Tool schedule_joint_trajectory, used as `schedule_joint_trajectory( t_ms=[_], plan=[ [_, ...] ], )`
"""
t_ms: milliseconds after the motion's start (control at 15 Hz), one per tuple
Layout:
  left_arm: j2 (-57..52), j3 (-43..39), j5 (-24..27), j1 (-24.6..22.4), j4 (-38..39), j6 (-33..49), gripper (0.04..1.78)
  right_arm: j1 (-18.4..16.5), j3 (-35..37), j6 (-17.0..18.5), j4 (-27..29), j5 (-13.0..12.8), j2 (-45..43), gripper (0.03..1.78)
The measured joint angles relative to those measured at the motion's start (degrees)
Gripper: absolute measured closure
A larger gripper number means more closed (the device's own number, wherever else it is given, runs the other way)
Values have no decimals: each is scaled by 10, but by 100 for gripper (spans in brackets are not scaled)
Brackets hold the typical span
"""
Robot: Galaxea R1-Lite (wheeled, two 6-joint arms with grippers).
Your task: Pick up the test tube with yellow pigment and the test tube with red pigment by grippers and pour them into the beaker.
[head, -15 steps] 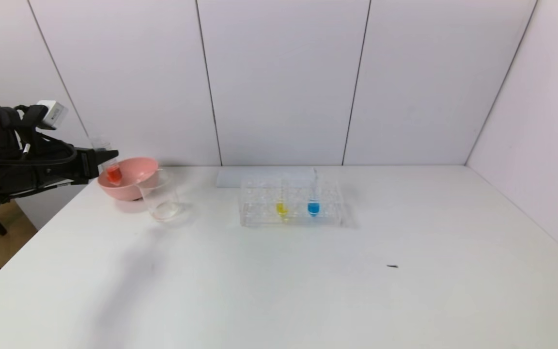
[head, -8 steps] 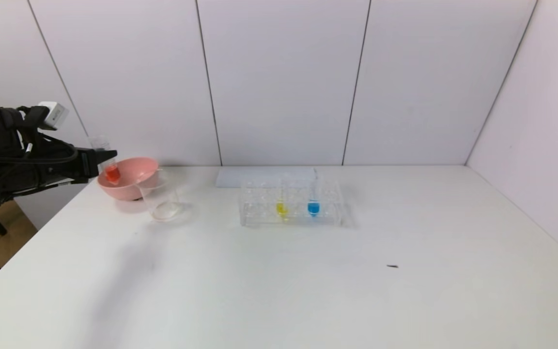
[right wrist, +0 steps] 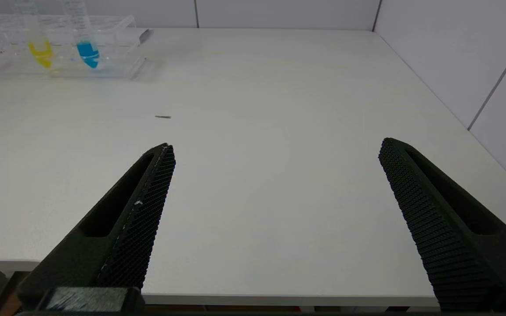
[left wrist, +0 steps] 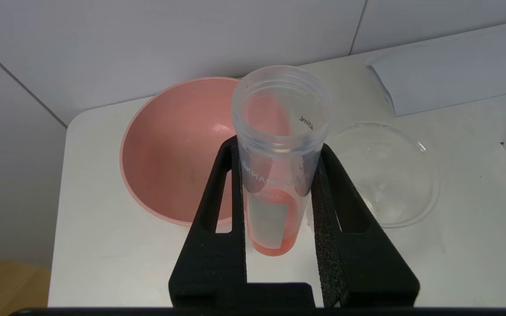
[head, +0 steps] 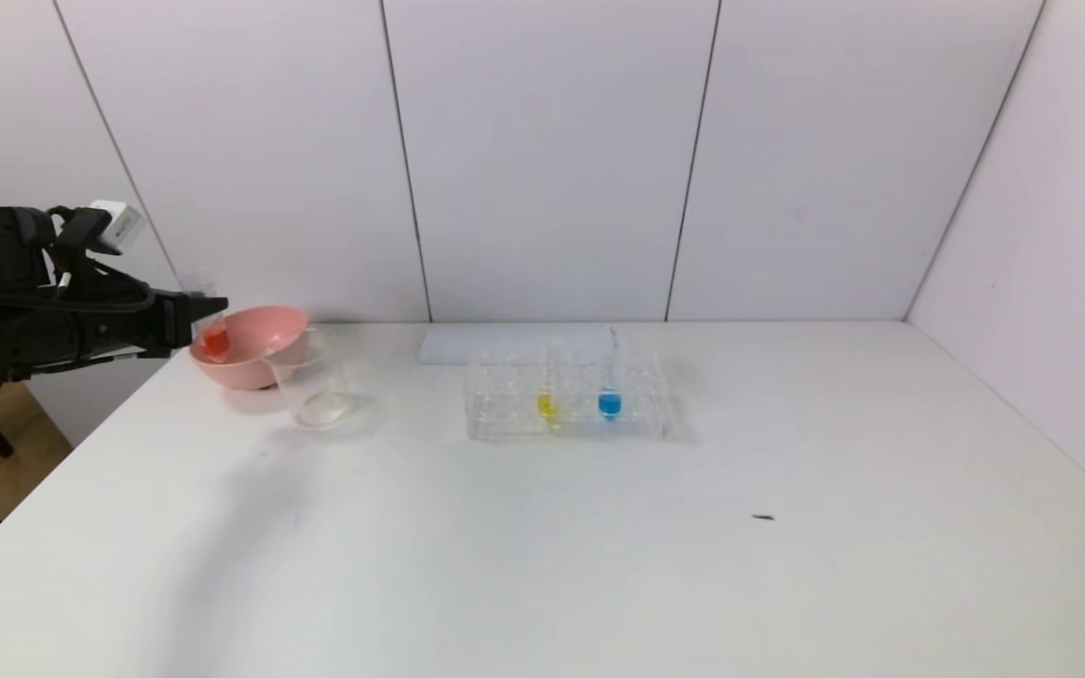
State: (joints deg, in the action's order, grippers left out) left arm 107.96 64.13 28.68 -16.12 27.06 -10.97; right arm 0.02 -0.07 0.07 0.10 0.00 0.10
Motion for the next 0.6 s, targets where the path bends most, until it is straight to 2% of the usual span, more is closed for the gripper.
schedule_joint_trajectory(
  t_ms=[600],
  plan=[
    [7,66,1,0,-138,-90,137,0,0,0,0,0,0,11]
  ],
)
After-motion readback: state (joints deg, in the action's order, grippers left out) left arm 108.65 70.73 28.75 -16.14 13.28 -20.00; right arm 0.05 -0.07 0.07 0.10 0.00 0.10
